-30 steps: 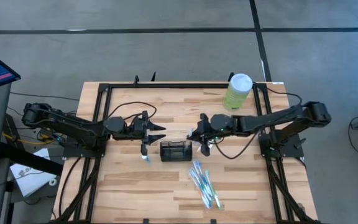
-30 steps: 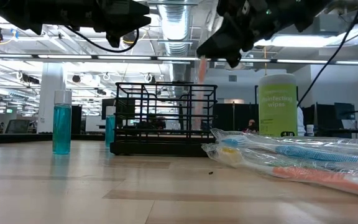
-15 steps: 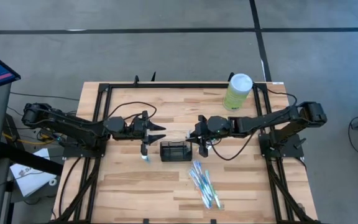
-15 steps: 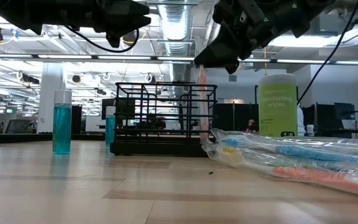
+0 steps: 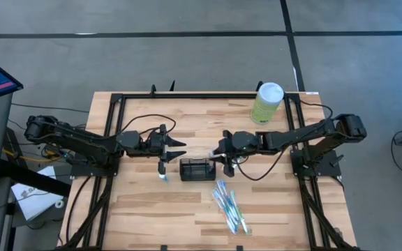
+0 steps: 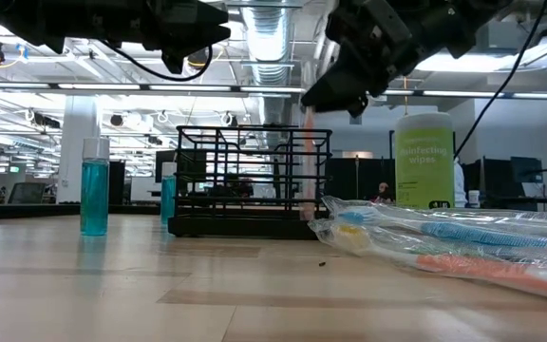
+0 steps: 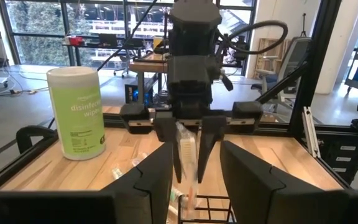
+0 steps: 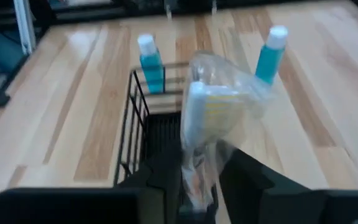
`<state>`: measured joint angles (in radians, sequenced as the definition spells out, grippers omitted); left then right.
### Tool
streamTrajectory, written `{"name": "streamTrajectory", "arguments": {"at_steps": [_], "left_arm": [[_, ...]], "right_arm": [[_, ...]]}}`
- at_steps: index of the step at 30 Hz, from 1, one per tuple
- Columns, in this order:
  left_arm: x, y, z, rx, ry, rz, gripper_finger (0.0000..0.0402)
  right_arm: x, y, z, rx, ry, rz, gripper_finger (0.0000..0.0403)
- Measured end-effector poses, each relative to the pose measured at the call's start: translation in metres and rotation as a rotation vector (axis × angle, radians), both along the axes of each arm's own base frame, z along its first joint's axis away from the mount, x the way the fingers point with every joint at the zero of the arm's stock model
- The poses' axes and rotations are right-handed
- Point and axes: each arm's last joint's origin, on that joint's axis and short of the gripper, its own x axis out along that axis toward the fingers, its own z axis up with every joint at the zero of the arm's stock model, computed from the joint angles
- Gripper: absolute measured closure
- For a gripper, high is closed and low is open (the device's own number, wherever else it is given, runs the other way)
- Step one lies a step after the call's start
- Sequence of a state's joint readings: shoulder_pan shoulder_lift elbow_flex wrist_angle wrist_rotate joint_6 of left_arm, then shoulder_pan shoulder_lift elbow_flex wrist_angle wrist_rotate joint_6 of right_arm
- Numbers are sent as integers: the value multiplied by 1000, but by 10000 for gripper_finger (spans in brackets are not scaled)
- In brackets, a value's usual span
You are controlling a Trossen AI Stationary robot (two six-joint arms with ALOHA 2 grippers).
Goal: Pick & Place toothbrushing station
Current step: Put the orange toothbrush into the mesh, then put the green toothbrush into the mesh
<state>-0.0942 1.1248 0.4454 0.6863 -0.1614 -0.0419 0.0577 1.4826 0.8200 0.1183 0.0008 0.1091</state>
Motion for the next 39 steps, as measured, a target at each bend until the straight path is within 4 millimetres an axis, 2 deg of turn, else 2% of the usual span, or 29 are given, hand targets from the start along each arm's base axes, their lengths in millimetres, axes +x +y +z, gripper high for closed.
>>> {"name": "streamTrajectory", "arguments": {"at_steps": [6,12,23,39], "left_arm": [[0,0,-1,1,7,1,275],[0,0,-1,1,10,4,275],[0,0,-2,1,17,4,275],[0,0,-2,-17,17,-1,275]], "right_arm": [[-1,-6,-3,-5,33,-18,254],[-2,-13,-4,-8,54,-38,233],[-20,-13,14,-12,66,-36,245],[-47,-17,-4,-42,400,-114,267]]}}
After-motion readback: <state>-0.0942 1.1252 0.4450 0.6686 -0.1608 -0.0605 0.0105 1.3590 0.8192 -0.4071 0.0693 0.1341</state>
